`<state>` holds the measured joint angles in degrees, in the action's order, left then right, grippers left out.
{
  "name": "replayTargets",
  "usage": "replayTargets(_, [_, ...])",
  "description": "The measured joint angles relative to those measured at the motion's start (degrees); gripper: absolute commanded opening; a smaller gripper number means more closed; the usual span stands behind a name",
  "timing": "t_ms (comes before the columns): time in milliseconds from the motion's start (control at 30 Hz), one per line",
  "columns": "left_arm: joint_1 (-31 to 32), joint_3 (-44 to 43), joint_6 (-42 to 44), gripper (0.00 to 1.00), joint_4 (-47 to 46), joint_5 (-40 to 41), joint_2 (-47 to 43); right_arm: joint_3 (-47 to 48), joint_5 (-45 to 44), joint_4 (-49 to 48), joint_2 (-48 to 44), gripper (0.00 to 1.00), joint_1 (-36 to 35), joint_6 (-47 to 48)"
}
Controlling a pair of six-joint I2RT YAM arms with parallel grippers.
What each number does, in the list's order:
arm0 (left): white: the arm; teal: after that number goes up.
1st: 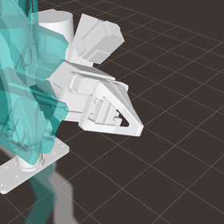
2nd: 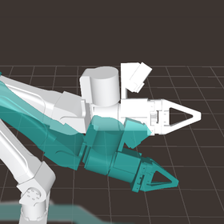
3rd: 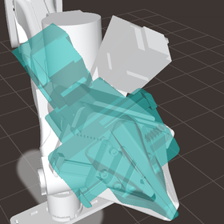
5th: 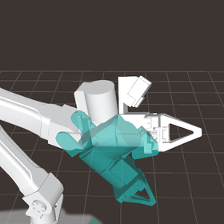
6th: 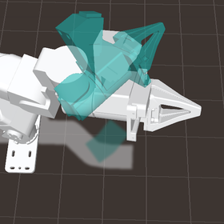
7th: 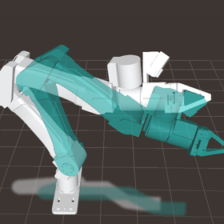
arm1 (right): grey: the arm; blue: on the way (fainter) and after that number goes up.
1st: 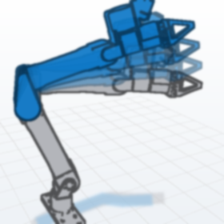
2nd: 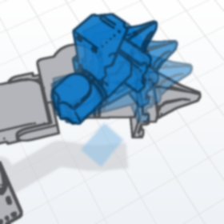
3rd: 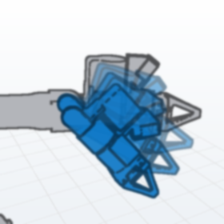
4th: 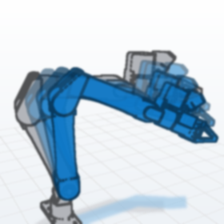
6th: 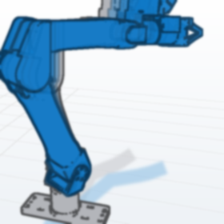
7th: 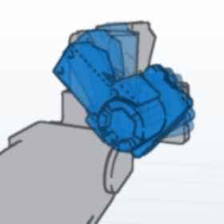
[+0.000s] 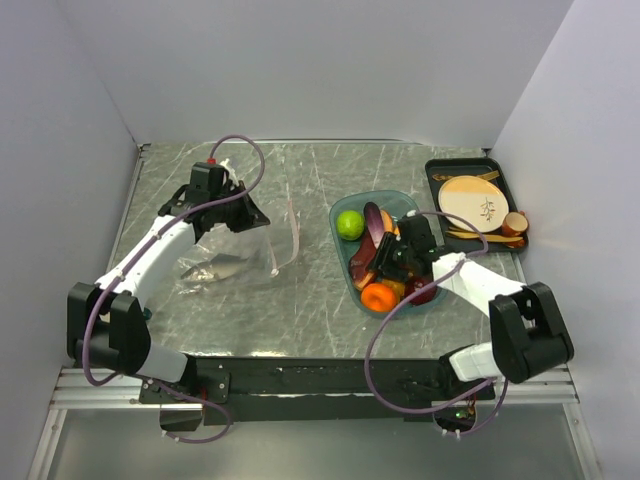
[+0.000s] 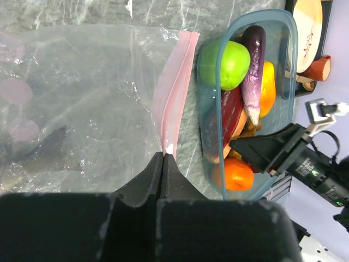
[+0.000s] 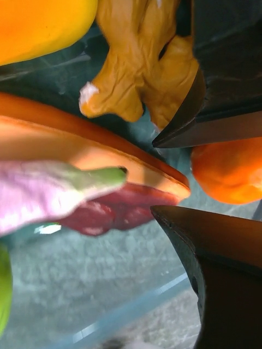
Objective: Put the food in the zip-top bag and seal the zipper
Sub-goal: Pick up the fake bread from the bin.
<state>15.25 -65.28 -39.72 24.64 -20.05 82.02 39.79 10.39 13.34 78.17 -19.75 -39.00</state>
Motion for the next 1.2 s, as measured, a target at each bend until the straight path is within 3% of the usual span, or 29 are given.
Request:
replayTargets(333, [0.1,-0.3,0.0,0.01,0.0,0.0,0.3,1.4,-0.1,-2.7,6.6,0.52,-1.4,-1.5])
replayTargets(400, [0.2,-0.3,0.0,0.01,0.0,0.1,0.3,1.7,0.6,-3.8,7.3,0.43,-1.4,-2.0])
replayTargets(533, [0.2,-0.3,0.0,0.01,0.1,0.4,0.3,1.7,1.3,-5.5,7.6,0.12,-1.4,-3.0])
replayTargets(633, [0.3,-0.3,0.0,0.01,0.0,0.4,0.3,0.7,1.3,-6.8,6.1,0.01,-1.5,-3.7])
replayTargets(967, [0.3,-0.6,0.1,0.01,0.1,0.4,0.5,-0.7,0.8,-6.8,-7.0,0.01,-1.6,-6.6])
replayTargets(1200, [0.3,-1.0,0.7,0.01,0.1,0.5,0.5,1.2,2.0,-4.9,-7.3,0.01,-1.6,-7.6])
